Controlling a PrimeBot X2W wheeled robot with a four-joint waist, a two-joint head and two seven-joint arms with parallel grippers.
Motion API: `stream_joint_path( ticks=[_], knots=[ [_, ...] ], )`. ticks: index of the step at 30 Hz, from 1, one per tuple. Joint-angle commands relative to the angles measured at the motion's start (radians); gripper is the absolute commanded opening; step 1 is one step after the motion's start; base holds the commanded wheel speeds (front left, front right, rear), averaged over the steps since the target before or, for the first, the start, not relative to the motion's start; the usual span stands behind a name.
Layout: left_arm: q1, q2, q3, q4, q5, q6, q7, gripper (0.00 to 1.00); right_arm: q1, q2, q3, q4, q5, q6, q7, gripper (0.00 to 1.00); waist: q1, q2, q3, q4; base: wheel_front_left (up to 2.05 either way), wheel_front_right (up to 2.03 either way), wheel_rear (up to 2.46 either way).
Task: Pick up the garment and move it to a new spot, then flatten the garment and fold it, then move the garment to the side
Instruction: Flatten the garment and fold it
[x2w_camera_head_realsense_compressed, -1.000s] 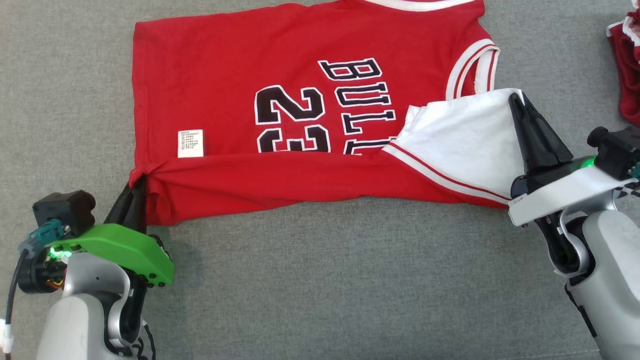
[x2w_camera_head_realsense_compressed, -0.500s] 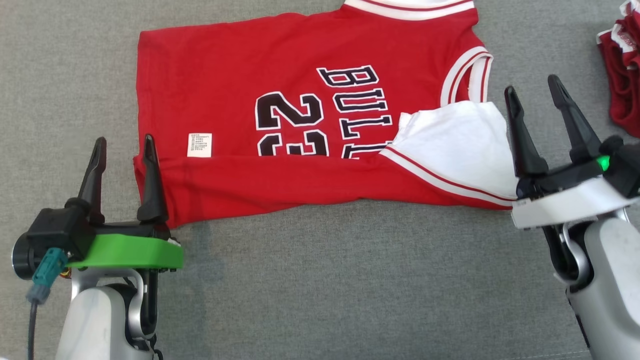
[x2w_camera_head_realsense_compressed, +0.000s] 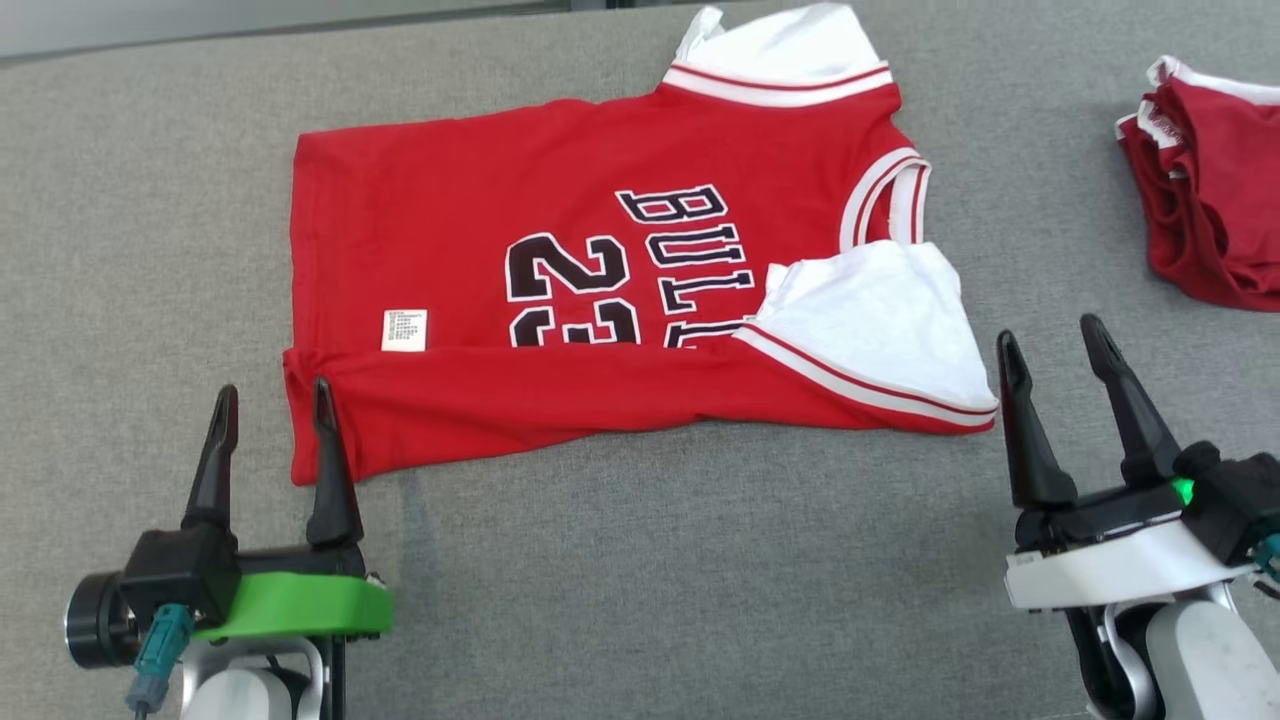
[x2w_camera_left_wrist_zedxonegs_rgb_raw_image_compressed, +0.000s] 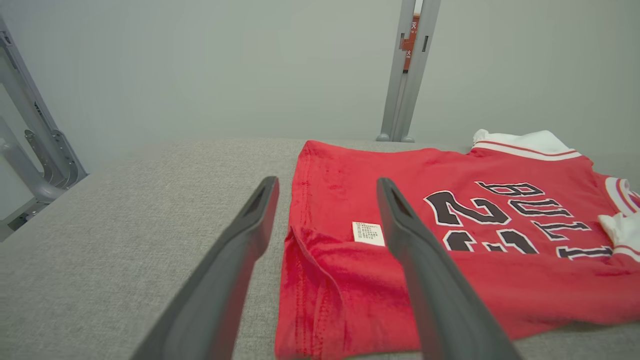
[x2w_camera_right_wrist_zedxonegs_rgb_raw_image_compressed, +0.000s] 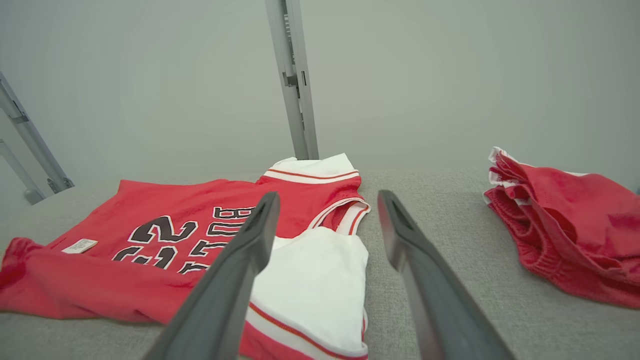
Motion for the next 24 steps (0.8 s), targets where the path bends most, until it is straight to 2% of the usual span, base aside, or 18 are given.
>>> stream_joint_path(
  ticks=[1,13,20,24],
  knots=[
    [0.018,0.001,0.002,0.005,-0.008,0.004,-0.005,1.0,0.02,0.005,-0.004,-0.005,-0.007,-0.001,-0.002,1.0,0.0,0.0,-0.024,-0.007,0.0,0.0,0.0],
    [-0.001,0.021,-0.026,0.069,-0.014,-0.018,0.036,1.0,0.058,0.009,-0.019,0.015,0.001,-0.001,0.023,1.0,0.0,0.0,-0.031,0.001,0.0,0.0,0.0],
    [-0.051,0.009,-0.038,0.205,-0.071,-0.051,0.078,1.0,0.013,-0.008,0.0,0.165,0.038,-0.001,0.034,1.0,0.0,0.0,0.019,0.008,0.0,0.0,0.0],
    [-0.09,0.008,-0.023,0.273,-0.105,-0.069,0.066,1.0,-0.03,-0.016,0.025,0.245,0.067,-0.001,0.028,1.0,0.0,0.0,0.046,0.009,0.0,0.0,0.0]
  ],
)
